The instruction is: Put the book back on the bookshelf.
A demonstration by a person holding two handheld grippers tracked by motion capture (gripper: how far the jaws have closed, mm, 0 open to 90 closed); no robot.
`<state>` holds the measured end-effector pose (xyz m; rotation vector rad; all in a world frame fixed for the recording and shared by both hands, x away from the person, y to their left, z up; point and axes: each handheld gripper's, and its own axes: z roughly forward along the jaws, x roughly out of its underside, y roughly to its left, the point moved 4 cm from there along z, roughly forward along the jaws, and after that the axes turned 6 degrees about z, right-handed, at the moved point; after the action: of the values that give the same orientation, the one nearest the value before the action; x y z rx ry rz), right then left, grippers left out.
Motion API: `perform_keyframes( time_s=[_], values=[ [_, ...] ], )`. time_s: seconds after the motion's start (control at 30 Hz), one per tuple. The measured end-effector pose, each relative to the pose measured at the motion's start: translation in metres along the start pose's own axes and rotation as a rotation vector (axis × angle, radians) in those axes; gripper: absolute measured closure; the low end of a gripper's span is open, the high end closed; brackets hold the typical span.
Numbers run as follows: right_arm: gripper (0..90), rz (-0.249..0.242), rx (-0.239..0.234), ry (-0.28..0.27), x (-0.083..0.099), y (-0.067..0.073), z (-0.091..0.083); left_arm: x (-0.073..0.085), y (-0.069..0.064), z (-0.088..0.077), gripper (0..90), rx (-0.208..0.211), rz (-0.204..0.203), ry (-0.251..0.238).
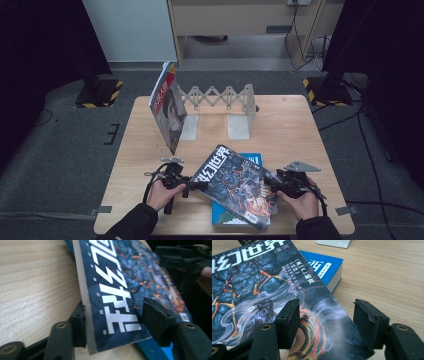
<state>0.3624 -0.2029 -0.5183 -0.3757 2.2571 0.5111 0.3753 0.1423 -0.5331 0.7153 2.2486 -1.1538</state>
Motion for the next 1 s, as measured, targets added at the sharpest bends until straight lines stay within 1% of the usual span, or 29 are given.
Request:
perform_keyframes(
  time_s=[0.1, 0.17, 0.2, 0.27, 0.3, 0.47, 0.5, 0.6, 0.67, 0.8, 0.9, 1.0],
  values=[
    [39.4, -0.007, 0.002, 0.0, 0.0, -0.001, 0.0, -0.007, -0.007, -0.008, 49.3, 0.029, 0.001, -0.056],
    [39.7, 0.004, 0.003, -0.002, 0.001, 0.0, -0.001, -0.009, -0.012, -0.012, 53.0, 0.058, 0.0, -0.077],
    [39.9, 0.0, 0.002, -0.004, 0.001, -0.001, 0.0, -0.009, -0.013, -0.012, 54.7, 0.068, -0.003, -0.081],
    [40.1, -0.005, 0.003, -0.008, 0.0, -0.001, 0.0, -0.009, -0.015, -0.012, 55.8, 0.082, -0.014, -0.074],
    [40.2, -0.006, 0.002, -0.006, 0.001, -0.001, 0.0, -0.009, -0.014, -0.011, 55.7, 0.082, -0.016, -0.07],
    [40.1, 0.008, -0.002, -0.01, 0.001, -0.001, 0.0, -0.009, -0.012, -0.007, 55.8, 0.101, -0.042, -0.049],
    [40.1, 0.009, -0.002, -0.011, 0.001, -0.001, 0.0, -0.008, -0.012, -0.005, 55.7, 0.116, -0.05, -0.039],
    [39.8, 0.009, -0.003, -0.013, 0.001, -0.001, 0.0, -0.007, -0.014, 0.0, 55.3, 0.117, -0.045, -0.024],
    [39.7, 0.011, -0.004, -0.014, 0.001, -0.001, 0.0, -0.008, -0.014, -0.001, 55.7, 0.12, -0.042, -0.026],
    [38.9, 0.007, -0.004, -0.012, 0.001, -0.001, 0.0, -0.01, -0.018, -0.003, 59.2, 0.111, -0.033, -0.038],
    [38.3, 0.002, -0.001, -0.015, 0.001, -0.002, 0.0, -0.013, -0.021, -0.006, 62.5, 0.109, -0.045, -0.046],
    [38.1, 0.008, -0.002, -0.017, 0.0, -0.002, 0.0, -0.016, -0.025, -0.008, 64.2, 0.105, -0.054, -0.048]
  ],
)
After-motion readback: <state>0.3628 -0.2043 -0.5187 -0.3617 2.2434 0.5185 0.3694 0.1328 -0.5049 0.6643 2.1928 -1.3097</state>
